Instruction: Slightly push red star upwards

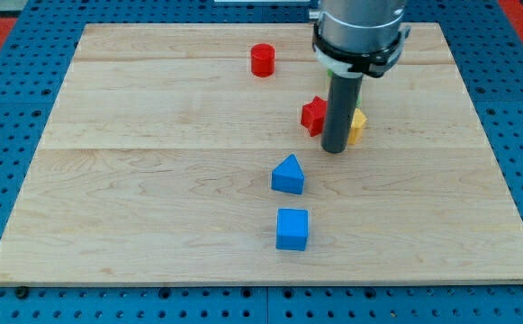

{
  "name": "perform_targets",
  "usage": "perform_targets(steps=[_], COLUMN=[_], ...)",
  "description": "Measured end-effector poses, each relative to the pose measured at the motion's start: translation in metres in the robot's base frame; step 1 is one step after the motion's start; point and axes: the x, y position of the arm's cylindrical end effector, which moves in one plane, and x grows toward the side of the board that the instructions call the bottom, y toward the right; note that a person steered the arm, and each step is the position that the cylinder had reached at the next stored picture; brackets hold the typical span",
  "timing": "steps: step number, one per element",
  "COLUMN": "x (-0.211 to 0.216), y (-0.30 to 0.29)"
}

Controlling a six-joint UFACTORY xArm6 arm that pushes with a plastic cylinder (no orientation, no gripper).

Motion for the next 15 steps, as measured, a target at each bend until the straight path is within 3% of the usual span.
perform_targets(steps=[1, 4, 5, 7, 8, 12, 15], x=[-0.012, -0.048, -0.007, -0.009, -0.011, -0.027, -0.061], y=[-0.004, -0.101, -0.104, -0.033, -0.029, -0.033, -0.083])
